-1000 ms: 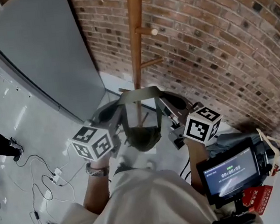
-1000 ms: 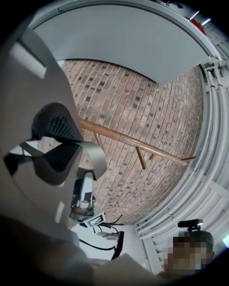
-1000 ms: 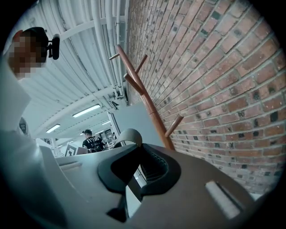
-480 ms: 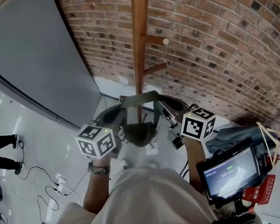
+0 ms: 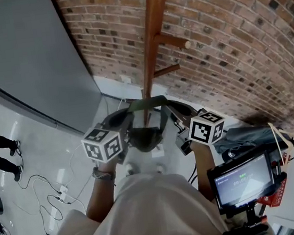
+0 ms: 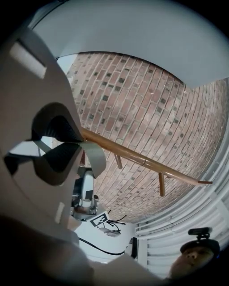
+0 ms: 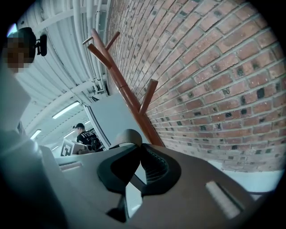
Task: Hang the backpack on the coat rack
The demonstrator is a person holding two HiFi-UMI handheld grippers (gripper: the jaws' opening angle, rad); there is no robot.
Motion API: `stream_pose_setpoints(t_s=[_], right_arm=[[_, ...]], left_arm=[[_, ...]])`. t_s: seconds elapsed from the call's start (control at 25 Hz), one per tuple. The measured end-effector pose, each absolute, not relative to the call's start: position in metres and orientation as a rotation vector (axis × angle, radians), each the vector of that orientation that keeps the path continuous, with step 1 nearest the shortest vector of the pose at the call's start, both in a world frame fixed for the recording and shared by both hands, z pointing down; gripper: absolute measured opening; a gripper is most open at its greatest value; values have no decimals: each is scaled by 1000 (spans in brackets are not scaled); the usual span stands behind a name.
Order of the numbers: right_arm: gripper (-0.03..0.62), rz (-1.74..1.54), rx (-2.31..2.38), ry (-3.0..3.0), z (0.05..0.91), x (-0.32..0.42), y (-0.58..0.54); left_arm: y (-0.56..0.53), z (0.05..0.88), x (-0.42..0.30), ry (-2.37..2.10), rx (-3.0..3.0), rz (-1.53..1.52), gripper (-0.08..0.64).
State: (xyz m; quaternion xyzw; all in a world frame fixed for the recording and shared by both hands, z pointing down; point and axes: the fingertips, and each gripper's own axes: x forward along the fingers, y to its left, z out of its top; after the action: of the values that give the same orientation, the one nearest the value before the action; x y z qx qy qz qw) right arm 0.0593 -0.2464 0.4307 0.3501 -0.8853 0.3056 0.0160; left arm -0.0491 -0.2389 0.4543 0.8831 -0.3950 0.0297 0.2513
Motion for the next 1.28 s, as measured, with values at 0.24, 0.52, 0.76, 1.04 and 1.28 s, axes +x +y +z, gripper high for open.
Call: stream_pose_setpoints(t_s=[0.24, 0.52, 0.76, 1.04, 1.28], right_arm=[[12, 985, 1109, -2717, 445, 60, -249], [12, 1019, 1129, -2681, 458, 63, -255], [14, 1049, 1125, -2647, 471, 63, -256], [15, 1058, 1115, -2605, 484, 60, -258], [15, 1116, 1080, -2587, 498, 53, -258]], left_arm=[[-240, 470, -47, -1043, 2385, 123, 6], [-244, 485, -42, -1012, 2370, 162, 8], [-246, 495, -38, -993, 2359, 189, 8], [-247, 506, -36, -984, 2339, 216, 8], [-246, 516, -35, -972, 2324, 241, 8]])
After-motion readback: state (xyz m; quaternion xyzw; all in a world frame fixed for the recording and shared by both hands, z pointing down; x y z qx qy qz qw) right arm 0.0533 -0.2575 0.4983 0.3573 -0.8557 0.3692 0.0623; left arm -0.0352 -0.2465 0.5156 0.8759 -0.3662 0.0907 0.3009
